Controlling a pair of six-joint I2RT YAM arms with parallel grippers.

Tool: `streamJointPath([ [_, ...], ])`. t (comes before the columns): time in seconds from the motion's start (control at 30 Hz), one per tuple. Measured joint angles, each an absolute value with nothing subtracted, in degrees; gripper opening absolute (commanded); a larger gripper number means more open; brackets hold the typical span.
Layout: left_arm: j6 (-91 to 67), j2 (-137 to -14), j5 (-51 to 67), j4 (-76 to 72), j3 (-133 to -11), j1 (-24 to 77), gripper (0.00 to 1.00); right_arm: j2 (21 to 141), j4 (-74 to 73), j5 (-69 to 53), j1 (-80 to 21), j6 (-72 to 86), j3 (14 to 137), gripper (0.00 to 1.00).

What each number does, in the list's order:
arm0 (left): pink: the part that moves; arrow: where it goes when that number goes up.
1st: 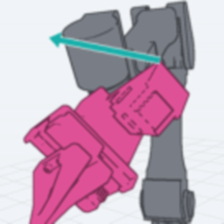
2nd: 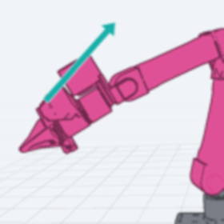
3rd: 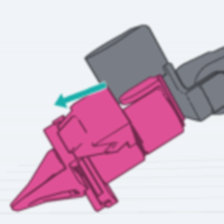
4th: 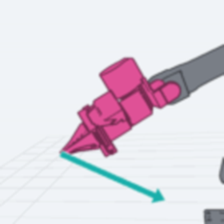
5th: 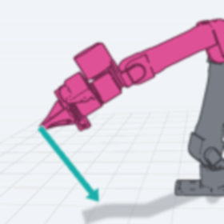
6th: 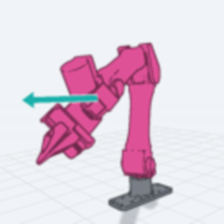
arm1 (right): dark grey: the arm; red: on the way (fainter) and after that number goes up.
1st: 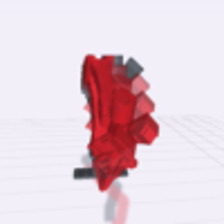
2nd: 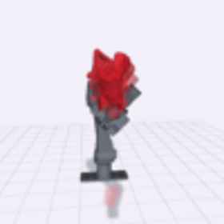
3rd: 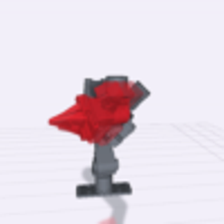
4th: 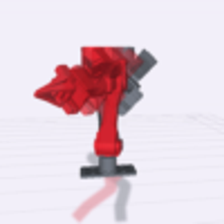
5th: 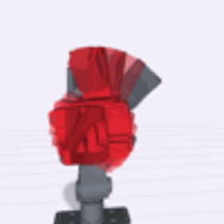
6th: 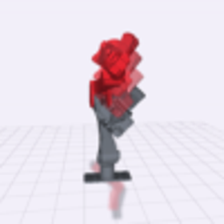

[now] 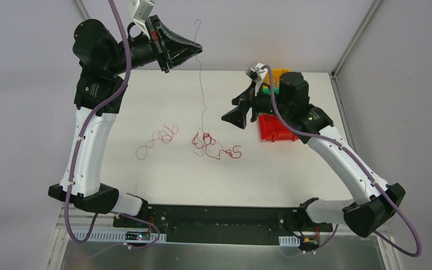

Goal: Untangle the cables

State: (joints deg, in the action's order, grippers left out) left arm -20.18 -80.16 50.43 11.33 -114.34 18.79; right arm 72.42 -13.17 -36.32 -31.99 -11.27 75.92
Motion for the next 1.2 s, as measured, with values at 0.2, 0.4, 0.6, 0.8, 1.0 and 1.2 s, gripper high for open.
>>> streamJointPath([
  [0.2, -20.34, -85.08, 50.48, 12.91, -121.93, 18.79, 0.00, 76.36, -7.07, -33.61, -40.47, -12.16, 82.15, 0.76],
  [0.4, -20.32, -86.15, 49.17, 14.46, -122.54, 18.76, 0.00, 82.52, -3.27, -30.92, -45.76, -14.06, 83.24, 0.55],
  [0.6, -20.23, -85.43, 47.42, 14.68, -123.33, 18.52, 0.00, 83.40, 1.17, -26.74, -46.59, -17.93, 73.80, 0.38],
  [0.8, -22.24, -85.43, 43.99, 13.58, -128.53, 15.44, 0.00, 87.48, 2.79, -22.00, -46.59, -21.93, 67.40, 0.31],
  [1.0, -27.09, -83.37, 41.91, 9.15, -130.69, 13.76, 0.00, 93.91, 4.10, -18.37, -46.24, -21.45, 67.37, 0.00],
  [1.2, -28.14, -75.18, 39.97, 5.54, -119.39, 12.23, 0.00, 94.91, 3.55, -16.88, -46.22, -19.49, 77.23, 0.00],
])
